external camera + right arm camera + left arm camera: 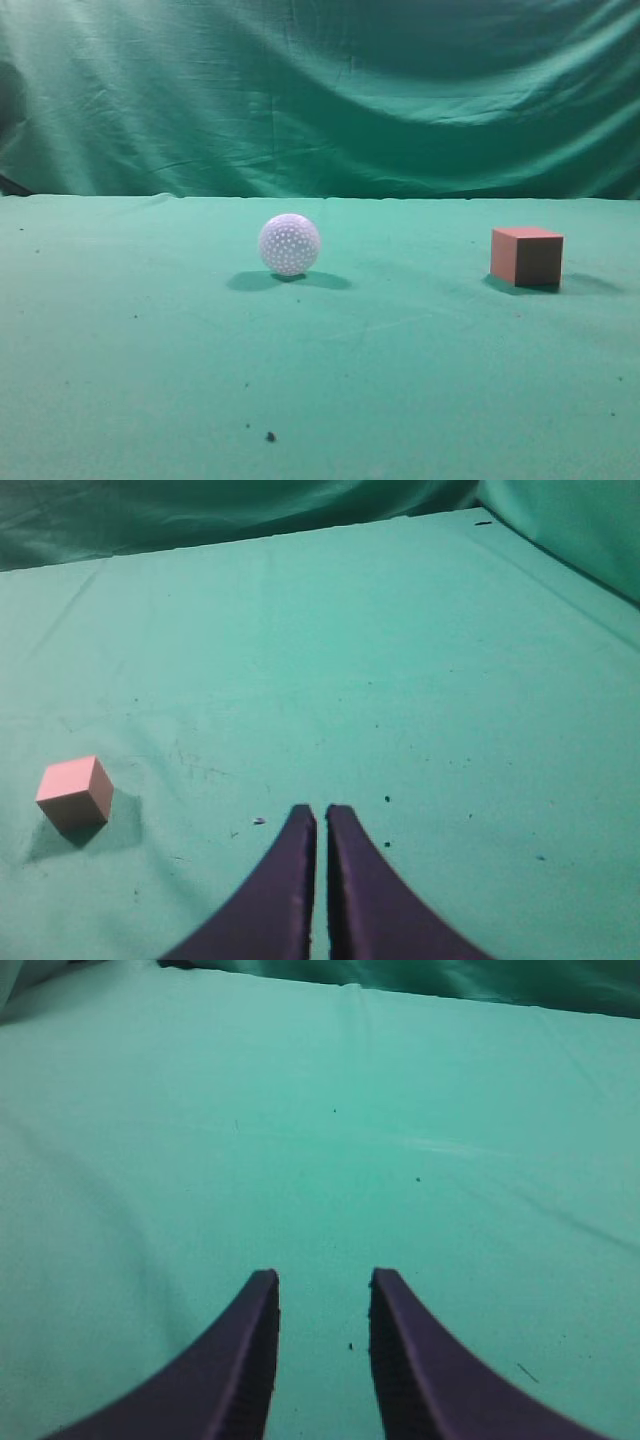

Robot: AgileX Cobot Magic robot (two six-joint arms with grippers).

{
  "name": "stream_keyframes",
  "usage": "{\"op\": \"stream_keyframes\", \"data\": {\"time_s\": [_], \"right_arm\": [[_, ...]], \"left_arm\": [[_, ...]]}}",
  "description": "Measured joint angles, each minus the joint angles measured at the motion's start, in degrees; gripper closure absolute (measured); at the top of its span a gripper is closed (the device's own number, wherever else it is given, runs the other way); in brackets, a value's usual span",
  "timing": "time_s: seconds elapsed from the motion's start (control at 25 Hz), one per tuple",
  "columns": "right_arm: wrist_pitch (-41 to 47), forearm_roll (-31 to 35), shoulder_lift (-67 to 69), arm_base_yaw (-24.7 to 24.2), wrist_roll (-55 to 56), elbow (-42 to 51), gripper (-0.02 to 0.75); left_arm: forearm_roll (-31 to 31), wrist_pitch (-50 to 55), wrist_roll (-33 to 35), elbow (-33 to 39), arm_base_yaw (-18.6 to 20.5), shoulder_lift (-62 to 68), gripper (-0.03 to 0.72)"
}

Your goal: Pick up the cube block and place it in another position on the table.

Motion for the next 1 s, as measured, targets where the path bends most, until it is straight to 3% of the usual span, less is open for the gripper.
{"op": "stream_keyframes", "data": {"time_s": [0.72,0.84,1.0], "right_arm": [[-1.1,0.0,0.0,0.0,0.0,0.0,0.738],[-9.7,1.4,0.0,0.0,2.8,0.2,0.738],[-29.1,2.0,0.0,0.0,3.0,0.2,0.738]], "left_arm": [[0.0,0.0,0.0,0.0,0.0,0.0,0.426],[0.0,0.0,0.0,0.0,0.0,0.0,0.426],[0.0,0.0,0.0,0.0,0.0,0.0,0.426]]}}
